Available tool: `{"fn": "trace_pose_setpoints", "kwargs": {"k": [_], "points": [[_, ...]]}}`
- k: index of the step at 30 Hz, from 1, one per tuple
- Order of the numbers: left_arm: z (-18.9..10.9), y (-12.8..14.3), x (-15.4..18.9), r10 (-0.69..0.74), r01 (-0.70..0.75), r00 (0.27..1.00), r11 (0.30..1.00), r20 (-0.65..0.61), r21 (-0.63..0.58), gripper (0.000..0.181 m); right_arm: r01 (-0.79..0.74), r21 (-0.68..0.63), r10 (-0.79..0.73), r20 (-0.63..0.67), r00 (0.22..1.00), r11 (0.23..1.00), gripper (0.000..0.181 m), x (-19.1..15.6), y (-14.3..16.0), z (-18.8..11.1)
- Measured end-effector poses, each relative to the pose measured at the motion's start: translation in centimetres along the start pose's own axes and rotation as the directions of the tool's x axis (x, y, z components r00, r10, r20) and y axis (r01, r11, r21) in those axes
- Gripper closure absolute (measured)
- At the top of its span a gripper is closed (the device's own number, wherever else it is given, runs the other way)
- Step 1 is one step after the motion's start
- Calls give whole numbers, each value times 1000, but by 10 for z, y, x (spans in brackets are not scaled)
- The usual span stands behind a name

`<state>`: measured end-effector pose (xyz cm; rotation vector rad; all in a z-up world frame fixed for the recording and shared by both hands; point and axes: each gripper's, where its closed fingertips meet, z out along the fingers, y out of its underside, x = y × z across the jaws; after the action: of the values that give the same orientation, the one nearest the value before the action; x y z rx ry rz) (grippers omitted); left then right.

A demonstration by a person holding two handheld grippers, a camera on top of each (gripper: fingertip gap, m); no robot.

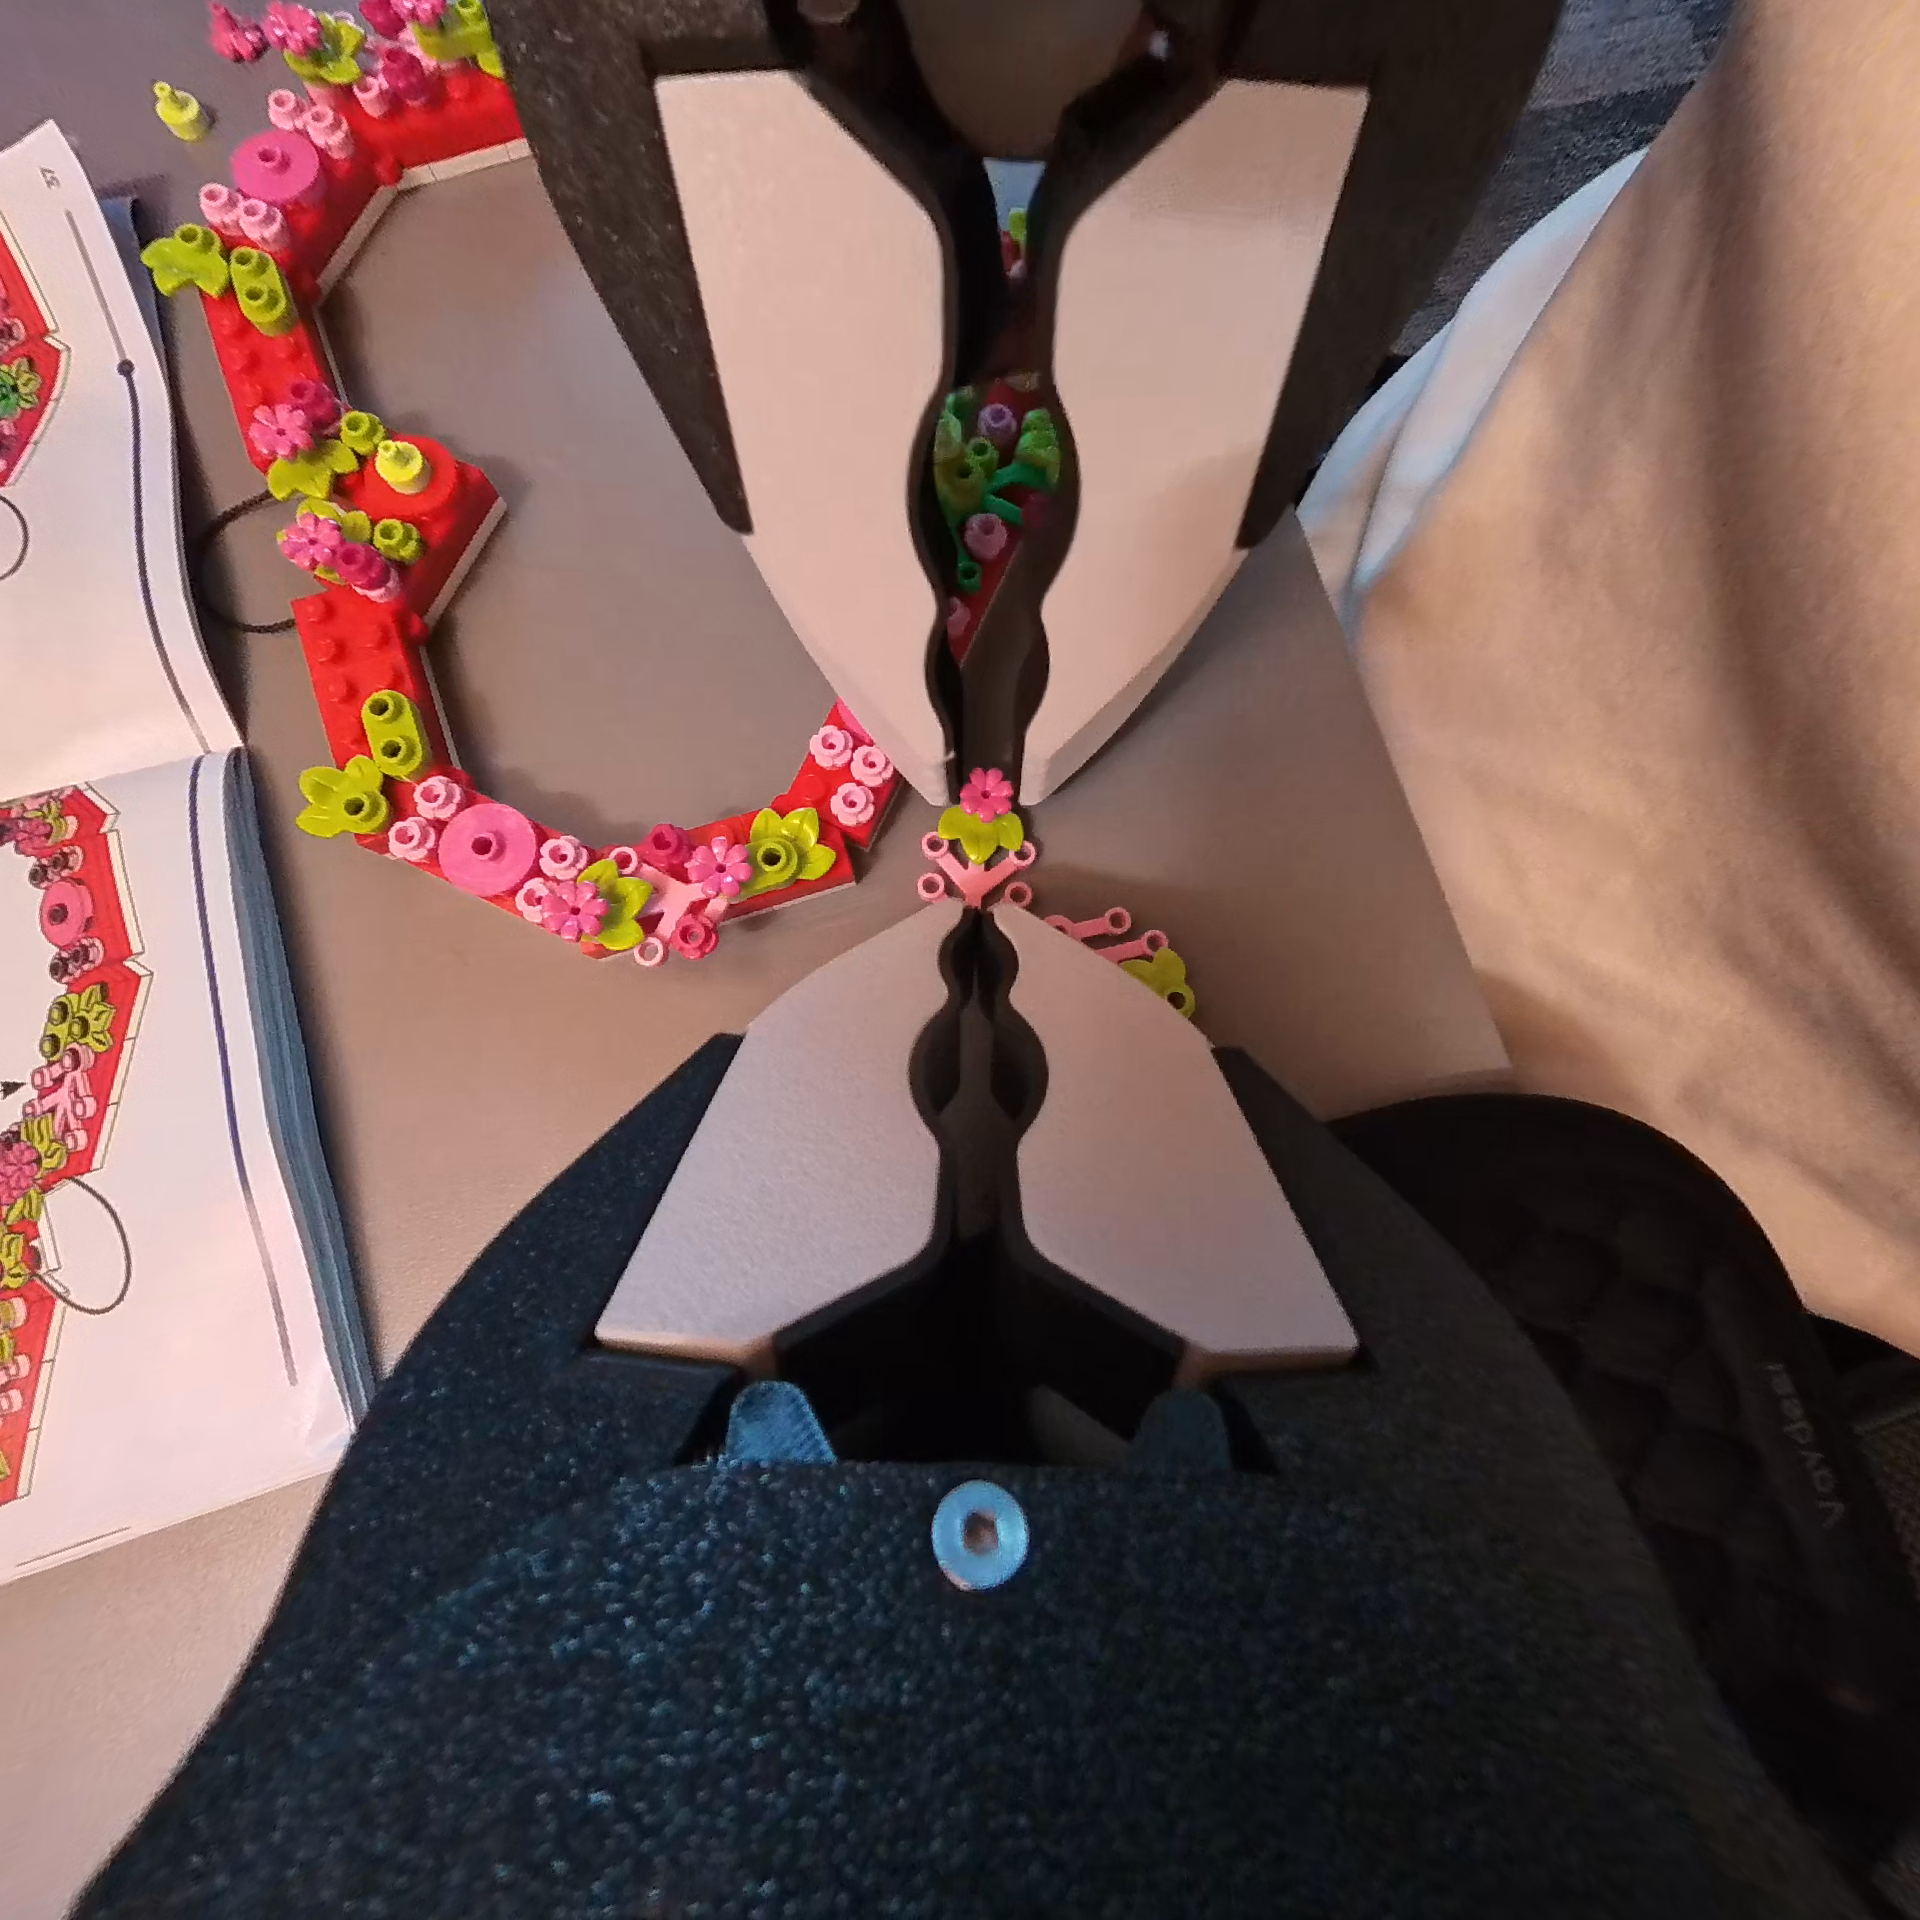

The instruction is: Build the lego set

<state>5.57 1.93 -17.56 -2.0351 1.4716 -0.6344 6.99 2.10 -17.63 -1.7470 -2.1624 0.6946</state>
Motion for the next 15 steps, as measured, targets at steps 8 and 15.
{"fn": "trace_pose_setpoints", "kwargs": {"k": [8, 15], "points": [[0, 0, 0, -8, 8, 1000, 1000, -8, 1, 181, -2, -81, 1, -22, 1000, 997, 172, 0, 3, 1], [0, 0, 0, -6, 6, 1000, 1000, -6, 1, 181, 16, -95, -21, -45, 999, 995, 172, 1, 2, 2]]}}
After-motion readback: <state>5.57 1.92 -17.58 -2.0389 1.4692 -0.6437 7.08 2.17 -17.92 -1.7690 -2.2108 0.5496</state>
